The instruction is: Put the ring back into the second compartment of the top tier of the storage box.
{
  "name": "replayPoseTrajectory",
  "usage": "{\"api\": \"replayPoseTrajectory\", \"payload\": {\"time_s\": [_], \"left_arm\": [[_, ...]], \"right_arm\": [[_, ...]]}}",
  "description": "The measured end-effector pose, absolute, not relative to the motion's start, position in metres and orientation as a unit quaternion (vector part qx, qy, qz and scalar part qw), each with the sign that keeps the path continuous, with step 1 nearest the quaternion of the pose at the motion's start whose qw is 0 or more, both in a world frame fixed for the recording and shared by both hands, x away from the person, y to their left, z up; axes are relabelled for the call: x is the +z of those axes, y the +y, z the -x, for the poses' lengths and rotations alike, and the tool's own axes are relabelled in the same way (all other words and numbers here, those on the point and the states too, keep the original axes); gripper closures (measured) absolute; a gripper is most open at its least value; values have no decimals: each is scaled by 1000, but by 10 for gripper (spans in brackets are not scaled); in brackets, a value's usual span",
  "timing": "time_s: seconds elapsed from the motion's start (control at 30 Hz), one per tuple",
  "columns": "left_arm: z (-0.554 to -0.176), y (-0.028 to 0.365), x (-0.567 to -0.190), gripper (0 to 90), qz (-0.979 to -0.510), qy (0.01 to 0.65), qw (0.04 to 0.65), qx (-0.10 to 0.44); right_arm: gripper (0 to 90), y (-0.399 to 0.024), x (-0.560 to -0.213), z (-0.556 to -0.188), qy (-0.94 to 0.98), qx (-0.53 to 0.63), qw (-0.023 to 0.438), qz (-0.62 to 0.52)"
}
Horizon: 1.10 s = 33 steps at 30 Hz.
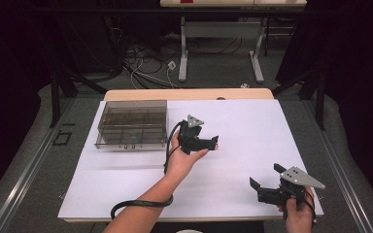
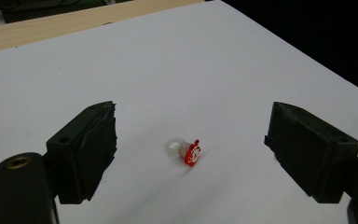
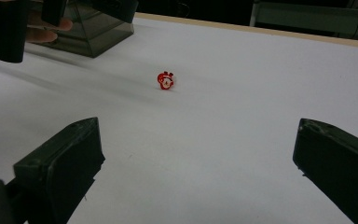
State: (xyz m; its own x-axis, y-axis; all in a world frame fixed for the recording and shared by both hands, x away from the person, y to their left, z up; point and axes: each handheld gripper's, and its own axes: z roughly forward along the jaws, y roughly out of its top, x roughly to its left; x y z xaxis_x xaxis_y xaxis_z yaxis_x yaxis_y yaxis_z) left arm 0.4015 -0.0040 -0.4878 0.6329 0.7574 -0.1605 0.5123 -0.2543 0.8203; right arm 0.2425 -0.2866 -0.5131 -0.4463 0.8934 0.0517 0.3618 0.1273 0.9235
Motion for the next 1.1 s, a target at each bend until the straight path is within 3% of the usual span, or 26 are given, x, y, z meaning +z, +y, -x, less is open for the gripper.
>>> {"api": "replayPoseTrajectory", "payload": {"time_s": [0.57,1.1], "left_arm": [[-419,-19,-499,203,-788,412,430,161],[-432,-34,-517,254,-798,416,410,150]], "right_arm": [[10,-286,-514,-243,702,480,262,-456],[11,-288,-514,-244,701,478,263,-459]]}}
